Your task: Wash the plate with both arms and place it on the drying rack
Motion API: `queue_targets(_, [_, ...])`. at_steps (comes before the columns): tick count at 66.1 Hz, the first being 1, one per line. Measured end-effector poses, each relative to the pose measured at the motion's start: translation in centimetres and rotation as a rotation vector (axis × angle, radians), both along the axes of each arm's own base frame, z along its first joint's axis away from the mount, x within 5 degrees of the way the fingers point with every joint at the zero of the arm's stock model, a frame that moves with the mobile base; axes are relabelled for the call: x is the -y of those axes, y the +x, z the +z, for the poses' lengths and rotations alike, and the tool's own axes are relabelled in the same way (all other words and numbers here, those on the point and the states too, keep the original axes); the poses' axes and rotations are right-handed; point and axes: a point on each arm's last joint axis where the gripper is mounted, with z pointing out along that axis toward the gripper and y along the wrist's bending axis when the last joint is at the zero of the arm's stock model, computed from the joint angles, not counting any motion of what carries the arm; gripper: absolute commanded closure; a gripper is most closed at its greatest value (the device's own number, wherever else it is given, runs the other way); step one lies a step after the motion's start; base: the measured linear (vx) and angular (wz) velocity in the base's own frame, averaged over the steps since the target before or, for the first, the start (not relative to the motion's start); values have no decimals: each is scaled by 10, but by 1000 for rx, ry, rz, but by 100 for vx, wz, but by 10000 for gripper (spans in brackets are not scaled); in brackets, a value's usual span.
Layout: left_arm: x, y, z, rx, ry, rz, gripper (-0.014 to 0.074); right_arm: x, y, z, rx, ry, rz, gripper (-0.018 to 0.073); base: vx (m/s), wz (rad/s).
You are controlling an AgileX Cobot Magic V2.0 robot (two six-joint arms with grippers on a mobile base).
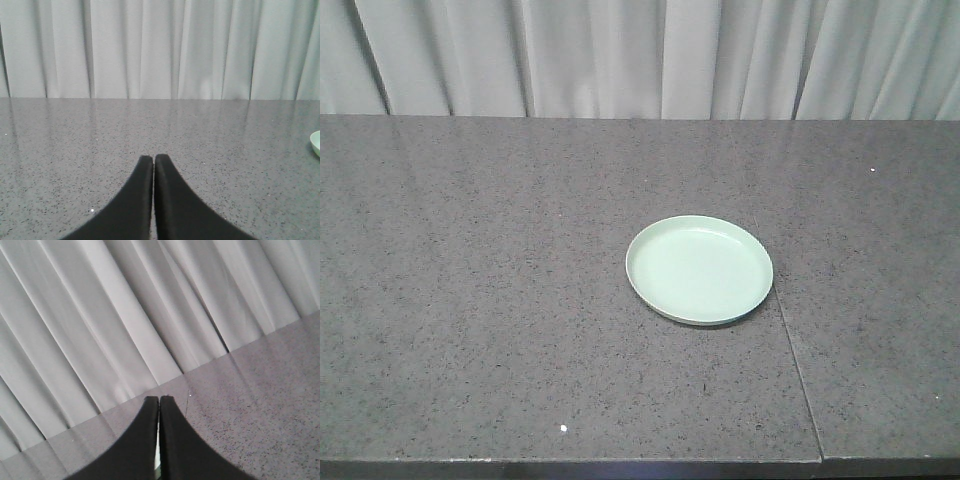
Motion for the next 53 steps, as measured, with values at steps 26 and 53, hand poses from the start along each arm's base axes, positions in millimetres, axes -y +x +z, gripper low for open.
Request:
queue_targets(26, [0,0,0,0,0,0,602,0,3,75,-23,-135,-19,-35,0,0])
queue_targets(53, [0,0,0,0,0,0,602,-2,70,169,-219,-414,-37,41,0,0])
